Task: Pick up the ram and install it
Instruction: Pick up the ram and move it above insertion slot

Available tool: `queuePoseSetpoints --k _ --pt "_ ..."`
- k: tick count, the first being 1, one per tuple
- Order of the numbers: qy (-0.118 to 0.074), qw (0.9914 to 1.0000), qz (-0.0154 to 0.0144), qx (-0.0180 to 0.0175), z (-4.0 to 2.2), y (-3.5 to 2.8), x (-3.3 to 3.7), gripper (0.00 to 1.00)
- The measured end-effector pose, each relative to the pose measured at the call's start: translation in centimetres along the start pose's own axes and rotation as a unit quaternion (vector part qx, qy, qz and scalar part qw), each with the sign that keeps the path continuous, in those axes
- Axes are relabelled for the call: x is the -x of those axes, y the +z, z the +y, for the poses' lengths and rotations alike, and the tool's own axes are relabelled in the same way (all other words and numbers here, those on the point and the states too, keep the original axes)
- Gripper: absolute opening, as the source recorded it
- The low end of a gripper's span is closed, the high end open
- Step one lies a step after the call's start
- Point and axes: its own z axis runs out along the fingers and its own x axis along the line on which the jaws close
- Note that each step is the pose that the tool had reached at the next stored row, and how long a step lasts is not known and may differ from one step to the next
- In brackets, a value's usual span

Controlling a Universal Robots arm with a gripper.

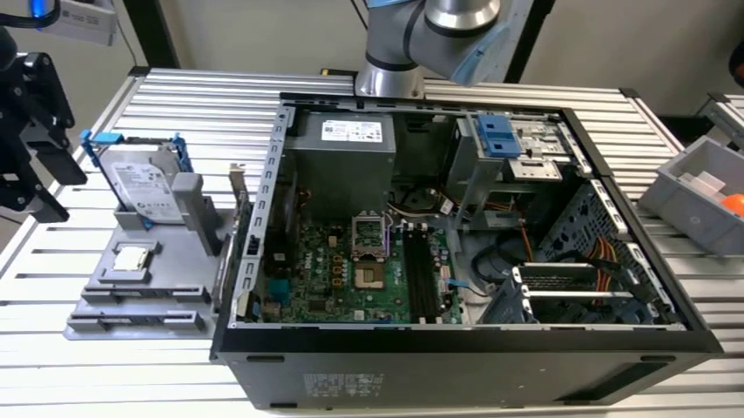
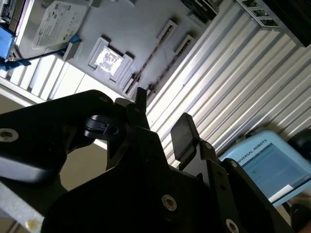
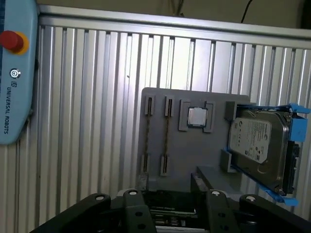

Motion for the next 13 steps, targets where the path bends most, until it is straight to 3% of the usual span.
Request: queuePoseSetpoints --k 4,8,13 --pt "0.000 1.00000 0.0002 0.0002 0.01 0.53 -0.01 1.00" --pt "0.000 0.99999 -0.0001 0.0051 0.02 1.05 -0.03 1.00" --pt "0.000 0.99999 -0.0006 0.0044 0.03 1.68 -0.05 1.00"
